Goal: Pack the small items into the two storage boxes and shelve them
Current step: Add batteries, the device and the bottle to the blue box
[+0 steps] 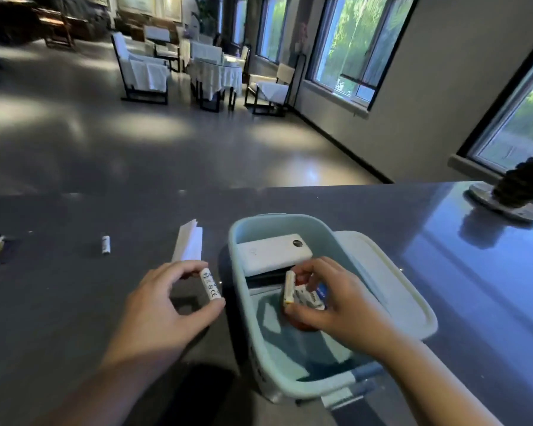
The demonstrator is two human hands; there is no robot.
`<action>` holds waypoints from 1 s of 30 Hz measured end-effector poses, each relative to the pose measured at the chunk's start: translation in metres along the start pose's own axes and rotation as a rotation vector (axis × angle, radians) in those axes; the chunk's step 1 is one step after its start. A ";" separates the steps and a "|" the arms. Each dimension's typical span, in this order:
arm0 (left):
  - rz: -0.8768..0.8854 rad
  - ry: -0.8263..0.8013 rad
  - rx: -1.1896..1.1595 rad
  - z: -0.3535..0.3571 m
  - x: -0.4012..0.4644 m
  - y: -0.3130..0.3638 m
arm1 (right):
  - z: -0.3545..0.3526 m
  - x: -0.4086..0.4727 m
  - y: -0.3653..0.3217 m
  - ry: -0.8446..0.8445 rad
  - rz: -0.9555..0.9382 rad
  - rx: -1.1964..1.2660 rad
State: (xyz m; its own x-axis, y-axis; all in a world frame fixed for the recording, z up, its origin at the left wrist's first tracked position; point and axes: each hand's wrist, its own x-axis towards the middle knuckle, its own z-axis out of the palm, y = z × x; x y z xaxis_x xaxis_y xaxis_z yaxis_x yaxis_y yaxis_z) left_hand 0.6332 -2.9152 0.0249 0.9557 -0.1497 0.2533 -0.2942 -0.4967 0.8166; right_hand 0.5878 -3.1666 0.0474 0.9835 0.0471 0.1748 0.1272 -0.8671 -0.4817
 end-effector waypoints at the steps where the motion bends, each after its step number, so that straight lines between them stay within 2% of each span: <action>1: 0.020 -0.005 -0.003 0.013 0.001 0.008 | -0.006 -0.005 0.019 0.013 0.022 -0.032; 5: 0.109 -0.055 0.054 0.057 0.008 0.036 | -0.030 -0.002 0.067 -0.086 -0.012 -0.316; 10: 0.205 -0.170 0.241 0.093 0.031 0.051 | -0.032 0.030 0.078 -0.239 -0.153 -0.627; 13: 0.226 -0.308 0.448 0.110 0.046 0.050 | -0.018 0.047 0.083 -0.300 -0.195 -0.708; 17: 0.129 -0.546 0.667 0.130 0.062 0.049 | -0.008 0.058 0.089 -0.356 -0.218 -0.797; 19: 0.113 -0.615 0.740 0.139 0.070 0.050 | -0.002 0.061 0.092 -0.366 -0.217 -0.830; 23: 0.109 -0.653 0.739 0.156 0.077 0.045 | 0.008 0.063 0.100 -0.358 -0.235 -0.861; 30: 0.159 -0.627 0.720 0.167 0.076 0.041 | 0.012 0.062 0.107 -0.350 -0.248 -0.898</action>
State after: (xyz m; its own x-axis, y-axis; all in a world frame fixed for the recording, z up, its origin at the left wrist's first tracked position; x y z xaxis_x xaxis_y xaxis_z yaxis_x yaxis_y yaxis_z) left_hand 0.6941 -3.0899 -0.0091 0.7946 -0.5858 -0.1596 -0.5470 -0.8047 0.2306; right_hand 0.6634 -3.2502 -0.0037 0.9433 0.2959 -0.1506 0.3317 -0.8598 0.3882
